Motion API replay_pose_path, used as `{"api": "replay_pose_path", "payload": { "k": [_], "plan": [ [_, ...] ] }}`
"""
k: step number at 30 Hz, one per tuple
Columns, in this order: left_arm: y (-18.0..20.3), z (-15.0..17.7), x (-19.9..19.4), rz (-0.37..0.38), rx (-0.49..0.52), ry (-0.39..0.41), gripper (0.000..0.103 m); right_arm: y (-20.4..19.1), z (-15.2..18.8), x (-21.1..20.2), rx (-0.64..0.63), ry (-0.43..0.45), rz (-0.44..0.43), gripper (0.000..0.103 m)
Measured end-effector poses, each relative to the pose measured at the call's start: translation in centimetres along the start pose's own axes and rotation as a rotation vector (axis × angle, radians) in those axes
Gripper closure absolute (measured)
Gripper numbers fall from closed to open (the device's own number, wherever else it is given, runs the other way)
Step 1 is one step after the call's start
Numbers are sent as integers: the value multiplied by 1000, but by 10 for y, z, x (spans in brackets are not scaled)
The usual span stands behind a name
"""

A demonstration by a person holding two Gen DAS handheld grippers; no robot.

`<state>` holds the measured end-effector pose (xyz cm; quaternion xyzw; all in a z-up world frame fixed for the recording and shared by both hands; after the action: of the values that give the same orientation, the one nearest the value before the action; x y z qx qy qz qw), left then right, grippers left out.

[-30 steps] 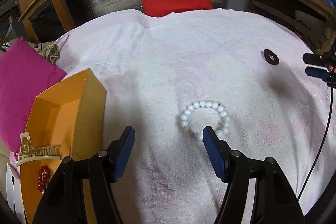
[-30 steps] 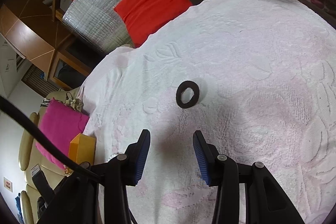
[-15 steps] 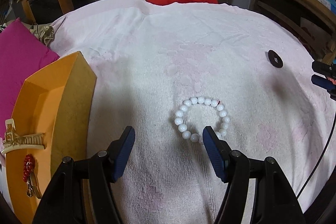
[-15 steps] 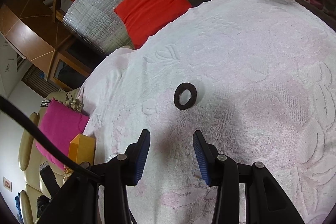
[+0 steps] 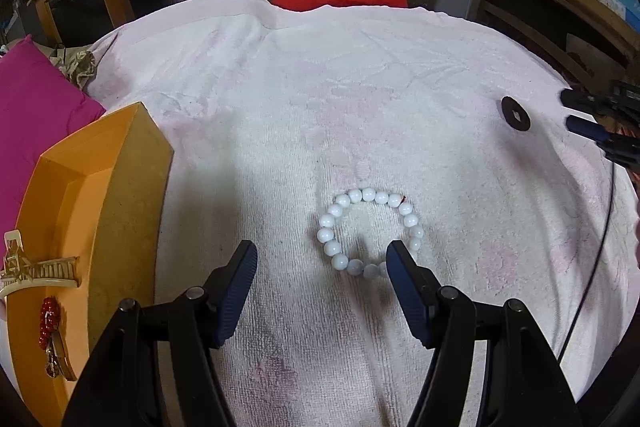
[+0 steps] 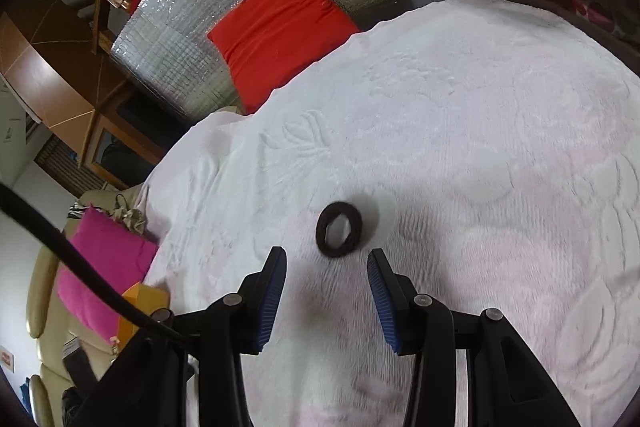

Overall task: Organize jewelry
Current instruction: 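Grasp the black hair tie with the right tool while the left tool grasps the white bead bracelet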

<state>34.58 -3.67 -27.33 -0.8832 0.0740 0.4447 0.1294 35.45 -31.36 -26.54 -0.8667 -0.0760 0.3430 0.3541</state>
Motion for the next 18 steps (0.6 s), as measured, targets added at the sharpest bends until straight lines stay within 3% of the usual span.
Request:
{"api": "replay_pose_path", "payload": {
  "k": [8,9,14,18],
  "plan": [
    [3,2,-2,11,35,4,35,21,-14,48,-38,-41,111,60],
    [3,2,-2,11,36,2,35,24,-14,53,-49,-42,129,62],
    [0,2,0,13,35,-2,35,30,-14,71,-118,-52,208,92],
    [-1,1,-3,17,36,2,35,27,-14,64,-123,-51,216,93]
  ]
}}
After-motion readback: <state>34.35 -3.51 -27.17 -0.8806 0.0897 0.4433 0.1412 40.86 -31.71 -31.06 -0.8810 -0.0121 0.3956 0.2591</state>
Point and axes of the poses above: each gripper's, at about its wrist camera, not at the fingertips, and x roughly the way its jaws point, y to its right, z to its underside, the point moved 10 cm from there along x, roughly the way its jaws point, and after that the axes turned 10 degrees about -z, right-handed, at the moved point
